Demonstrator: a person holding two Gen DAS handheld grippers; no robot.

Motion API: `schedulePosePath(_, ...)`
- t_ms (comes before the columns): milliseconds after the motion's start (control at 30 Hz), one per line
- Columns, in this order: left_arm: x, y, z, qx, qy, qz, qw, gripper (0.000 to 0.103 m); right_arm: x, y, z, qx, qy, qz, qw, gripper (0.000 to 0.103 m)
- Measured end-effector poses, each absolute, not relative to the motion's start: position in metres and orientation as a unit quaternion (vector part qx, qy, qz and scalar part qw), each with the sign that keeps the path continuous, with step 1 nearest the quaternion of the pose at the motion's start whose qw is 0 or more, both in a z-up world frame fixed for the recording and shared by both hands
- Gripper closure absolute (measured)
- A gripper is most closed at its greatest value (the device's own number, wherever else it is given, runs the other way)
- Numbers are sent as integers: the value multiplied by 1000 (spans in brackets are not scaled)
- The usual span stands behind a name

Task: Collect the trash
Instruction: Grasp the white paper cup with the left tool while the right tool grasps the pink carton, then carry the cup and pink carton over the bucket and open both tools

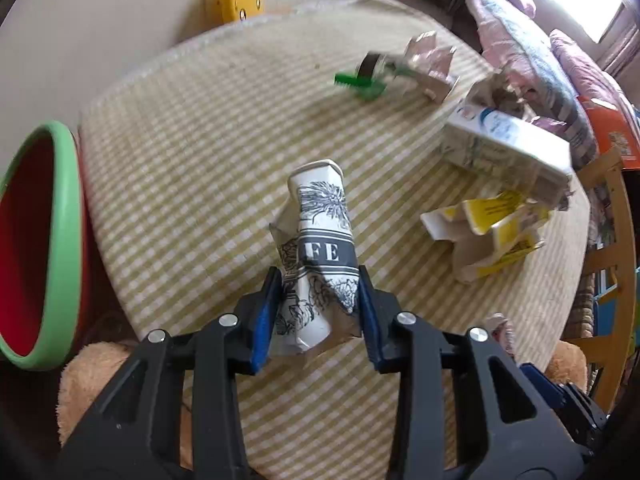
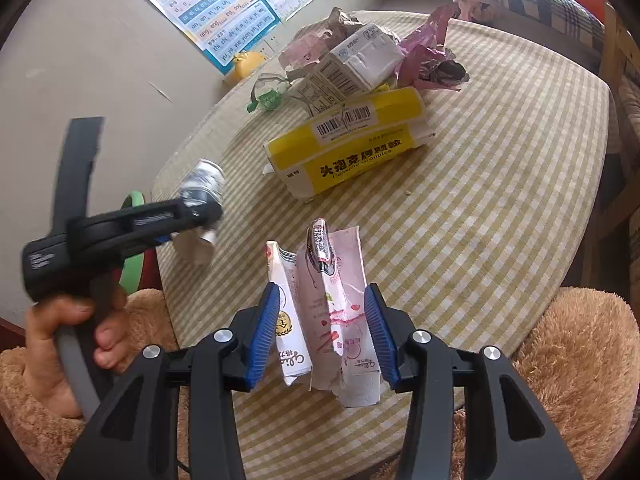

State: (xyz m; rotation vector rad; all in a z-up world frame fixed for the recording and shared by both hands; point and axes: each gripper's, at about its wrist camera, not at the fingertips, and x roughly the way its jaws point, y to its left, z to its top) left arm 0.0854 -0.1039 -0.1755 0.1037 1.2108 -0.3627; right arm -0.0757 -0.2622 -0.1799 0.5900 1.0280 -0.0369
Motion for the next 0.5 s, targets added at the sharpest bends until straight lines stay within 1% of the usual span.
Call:
schedulePosePath(100,74,-98,-152,57,528,-170,830,67,-75,-263,-181,279,487,-22,827,53)
schedulePosePath(233,55,-86,-119,65,480,-165,859,67,-72,-261,-185,276,497,-20,822,48)
schedulePosePath(400,41,-73,-85,62,434,-163,884,66,-64,-253,-191,262,517,-24,815,48)
schedulePosePath(500,37,-67,-74,62,422,-167,889,66,-63,-250,-193,253,525,-29,812,47)
